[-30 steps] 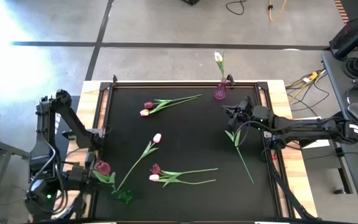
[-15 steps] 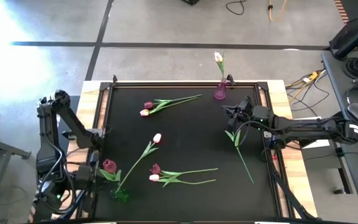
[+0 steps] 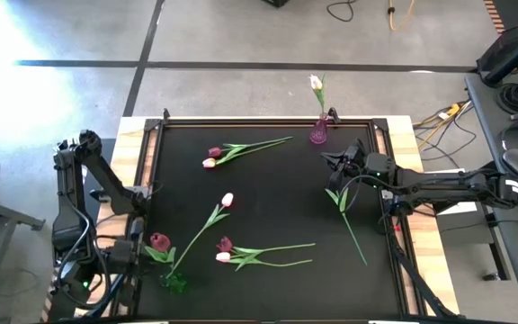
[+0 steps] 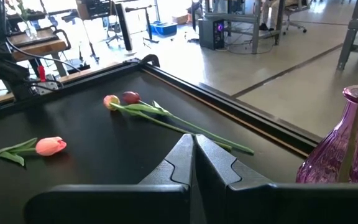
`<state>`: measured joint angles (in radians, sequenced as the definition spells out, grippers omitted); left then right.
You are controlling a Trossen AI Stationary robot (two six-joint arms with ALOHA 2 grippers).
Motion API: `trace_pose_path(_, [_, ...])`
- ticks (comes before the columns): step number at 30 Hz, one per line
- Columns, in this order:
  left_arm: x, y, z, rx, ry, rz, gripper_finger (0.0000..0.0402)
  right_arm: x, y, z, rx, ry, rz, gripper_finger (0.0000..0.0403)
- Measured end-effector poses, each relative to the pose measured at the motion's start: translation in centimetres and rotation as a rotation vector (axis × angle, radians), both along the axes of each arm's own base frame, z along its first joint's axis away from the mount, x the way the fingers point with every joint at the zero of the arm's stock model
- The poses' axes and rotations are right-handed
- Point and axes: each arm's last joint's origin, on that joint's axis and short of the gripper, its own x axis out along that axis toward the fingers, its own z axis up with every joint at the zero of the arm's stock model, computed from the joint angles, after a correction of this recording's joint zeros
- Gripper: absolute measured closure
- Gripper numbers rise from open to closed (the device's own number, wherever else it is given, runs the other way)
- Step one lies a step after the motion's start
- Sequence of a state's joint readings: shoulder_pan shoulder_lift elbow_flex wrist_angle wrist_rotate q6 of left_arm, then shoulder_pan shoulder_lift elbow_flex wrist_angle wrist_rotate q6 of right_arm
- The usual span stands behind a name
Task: Sort flowers into vase by color
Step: Put the red flower into the green vase
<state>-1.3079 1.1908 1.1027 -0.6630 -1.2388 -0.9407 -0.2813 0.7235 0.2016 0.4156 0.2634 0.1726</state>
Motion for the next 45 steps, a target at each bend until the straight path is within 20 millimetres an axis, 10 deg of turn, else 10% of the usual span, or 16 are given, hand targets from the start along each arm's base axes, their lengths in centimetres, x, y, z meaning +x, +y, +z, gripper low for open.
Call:
trace_pose_path(13, [-0.1, 0.2, -0.4, 0.051, 0.053, -0.038, 0.0321, 0.0, 0.0, -0.2, 0.005, 0.017, 0.0, 0.0394])
trace_pose_path(32, [0.2, -1.5, -3.1, 0.088, 0.178, -0.065, 0.0395, 0.0, 0.0, -0.2, 0.008, 0.016, -0.001, 0.0394])
trace_pose_path(45, [0.0, -1.6, -4.7, 0.017, 0.339, -0.056, 0.0306, 0.0, 0.0, -0.2, 0.008, 0.016, -0.001, 0.0394])
